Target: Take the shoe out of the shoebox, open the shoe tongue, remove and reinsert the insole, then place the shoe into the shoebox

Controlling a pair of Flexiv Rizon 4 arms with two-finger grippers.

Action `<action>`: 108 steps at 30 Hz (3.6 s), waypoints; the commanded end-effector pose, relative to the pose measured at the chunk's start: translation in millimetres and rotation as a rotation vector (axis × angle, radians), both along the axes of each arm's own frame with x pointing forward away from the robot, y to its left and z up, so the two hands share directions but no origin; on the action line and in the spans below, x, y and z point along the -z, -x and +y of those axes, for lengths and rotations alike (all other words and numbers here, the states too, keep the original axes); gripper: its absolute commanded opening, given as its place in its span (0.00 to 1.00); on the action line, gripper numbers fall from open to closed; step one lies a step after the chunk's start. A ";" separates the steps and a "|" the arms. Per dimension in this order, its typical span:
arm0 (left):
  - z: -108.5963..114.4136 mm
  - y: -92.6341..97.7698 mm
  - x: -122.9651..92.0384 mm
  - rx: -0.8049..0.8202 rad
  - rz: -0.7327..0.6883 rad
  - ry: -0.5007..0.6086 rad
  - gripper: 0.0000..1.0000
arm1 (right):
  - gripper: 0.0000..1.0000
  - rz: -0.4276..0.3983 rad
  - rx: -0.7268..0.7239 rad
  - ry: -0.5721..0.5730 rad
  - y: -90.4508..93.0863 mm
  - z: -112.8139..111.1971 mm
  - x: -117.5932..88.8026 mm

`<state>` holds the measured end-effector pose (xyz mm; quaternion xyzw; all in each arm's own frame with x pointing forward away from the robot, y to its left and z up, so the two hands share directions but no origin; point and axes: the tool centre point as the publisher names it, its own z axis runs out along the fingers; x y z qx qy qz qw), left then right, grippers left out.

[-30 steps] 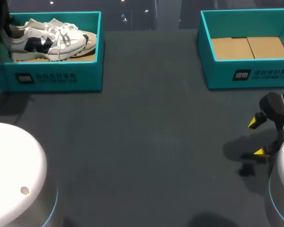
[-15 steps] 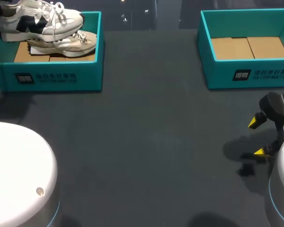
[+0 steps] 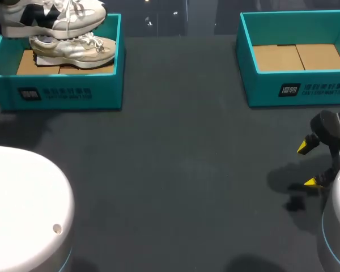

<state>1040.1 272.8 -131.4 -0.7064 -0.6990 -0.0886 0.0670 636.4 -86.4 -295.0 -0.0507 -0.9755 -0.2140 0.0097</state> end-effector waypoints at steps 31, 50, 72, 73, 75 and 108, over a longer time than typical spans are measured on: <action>-180.2 229.5 -1.2 0.112 0.000 -0.050 0.00 | 1.00 -0.002 0.002 0.004 1.7 0.7 -0.2; -242.0 273.7 38.3 0.102 -0.011 -0.062 0.00 | 1.00 -0.002 0.002 0.004 1.7 0.7 -0.2; -304.9 309.9 117.3 0.114 -0.008 -0.095 0.00 | 1.00 -0.002 0.002 0.004 1.7 0.7 -0.2; -309.1 310.8 121.3 0.107 -0.021 -0.096 0.00 | 1.00 -0.002 0.002 0.004 1.7 0.7 -0.2; -316.1 312.4 128.7 0.109 -0.022 -0.092 0.00 | 1.00 -0.002 0.002 0.004 1.7 0.7 -0.2; -368.7 321.1 219.0 0.082 -0.045 -0.086 0.00 | 1.00 -0.002 0.002 0.004 1.7 0.7 -0.2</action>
